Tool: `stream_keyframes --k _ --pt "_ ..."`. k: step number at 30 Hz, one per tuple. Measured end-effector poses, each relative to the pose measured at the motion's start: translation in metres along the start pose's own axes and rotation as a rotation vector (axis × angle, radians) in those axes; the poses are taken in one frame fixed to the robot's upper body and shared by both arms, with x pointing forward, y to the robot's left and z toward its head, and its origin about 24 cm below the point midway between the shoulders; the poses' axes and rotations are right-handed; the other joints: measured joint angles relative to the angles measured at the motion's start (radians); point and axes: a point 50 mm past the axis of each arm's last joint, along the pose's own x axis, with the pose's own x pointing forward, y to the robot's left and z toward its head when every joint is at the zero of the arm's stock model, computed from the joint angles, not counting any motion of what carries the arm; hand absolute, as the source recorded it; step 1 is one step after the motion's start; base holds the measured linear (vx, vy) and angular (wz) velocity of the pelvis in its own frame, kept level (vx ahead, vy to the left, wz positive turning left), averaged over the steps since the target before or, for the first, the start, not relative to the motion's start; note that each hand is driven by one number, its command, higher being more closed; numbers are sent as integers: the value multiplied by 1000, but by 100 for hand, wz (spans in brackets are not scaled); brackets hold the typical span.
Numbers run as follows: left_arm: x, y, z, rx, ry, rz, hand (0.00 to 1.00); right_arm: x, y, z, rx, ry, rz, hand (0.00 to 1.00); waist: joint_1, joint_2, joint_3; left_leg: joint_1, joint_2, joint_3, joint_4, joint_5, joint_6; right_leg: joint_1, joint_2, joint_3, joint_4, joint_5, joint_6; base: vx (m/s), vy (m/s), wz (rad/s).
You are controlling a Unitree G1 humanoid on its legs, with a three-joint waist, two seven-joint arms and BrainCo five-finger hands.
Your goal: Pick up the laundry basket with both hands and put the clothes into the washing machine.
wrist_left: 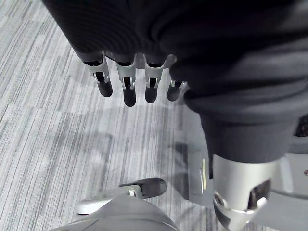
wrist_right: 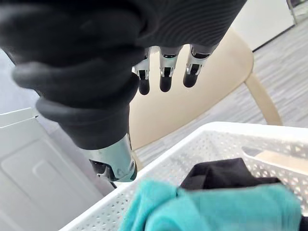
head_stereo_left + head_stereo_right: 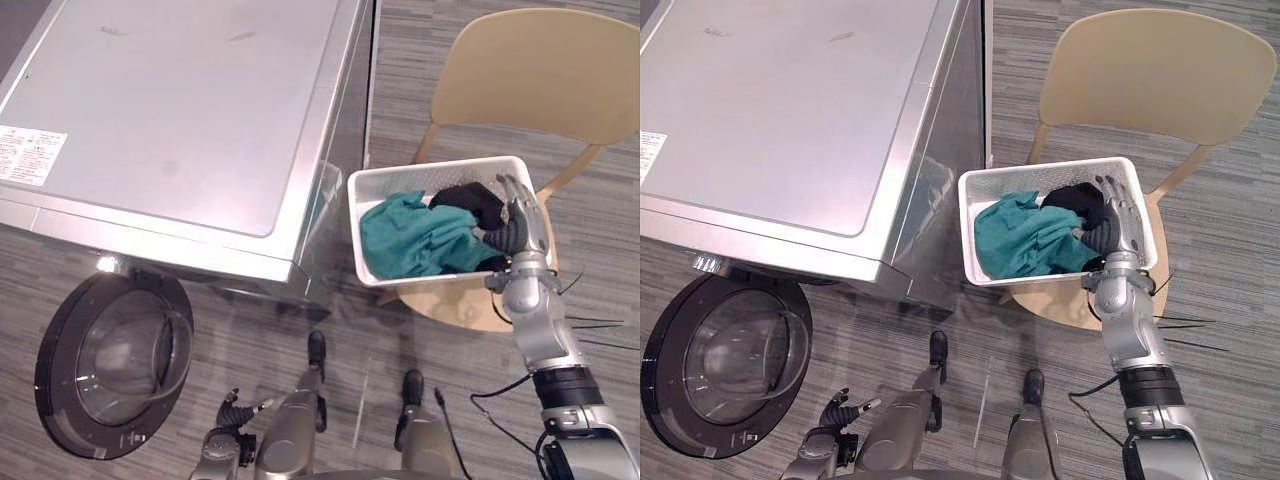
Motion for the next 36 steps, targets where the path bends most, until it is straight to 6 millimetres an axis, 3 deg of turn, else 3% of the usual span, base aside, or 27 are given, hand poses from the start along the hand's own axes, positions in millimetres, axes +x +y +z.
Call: stream_keyframes --k 7,13,18,21,22,27,28,31,36 --pt "0 0 -1 1 3 -1 0 3 -7 -1 -58 -26 3 0 -11 0 0 -1 0 0 0 -4 -5 -3 -1 1 -1 0 0 0 0 0" --pt "-1 0 -1 11 -14 -7 0 19 9 21 -106 -159 146 0 -16 1 0 -31 4 -1 -1 -4 -5 -33 3 1 1 3 -4 0 0 0" --pt "-1 1 1 24 -24 -11 0 31 32 17 -182 -144 313 0 39 3 3 -54 5 -7 0 5 6 -46 6 -5 4 12 -7 67 -12 2" --pt "0 2 3 25 -35 -8 0 40 35 16 -211 -126 333 0 43 16 15 -68 4 -30 0 9 10 -57 6 -27 23 7 -14 42 -11 18" --pt "2 4 10 24 -60 -5 0 47 34 11 -236 -94 340 0 65 18 40 -69 5 -34 0 9 10 -64 7 -28 39 1 -20 15 -16 11" --pt "7 6 31 25 -123 2 0 60 32 -5 -277 24 349 0 98 25 94 -105 8 -58 0 18 5 -106 10 -35 80 -20 -26 -1 -26 9" --pt "8 6 36 28 -135 2 0 59 35 -11 -298 61 366 100 111 25 108 -110 9 -60 0 18 4 -112 12 -39 85 -21 -27 31 -29 6" --pt "9 7 40 29 -146 5 0 57 43 -13 -310 92 396 100 115 25 116 -123 8 -73 0 18 4 -121 11 -52 92 -30 -31 46 -36 12" --pt "13 13 53 40 -176 21 0 60 44 -8 -291 89 411 100 113 3 129 -137 11 -93 0 21 0 -142 13 -57 129 -61 -36 50 -40 9"
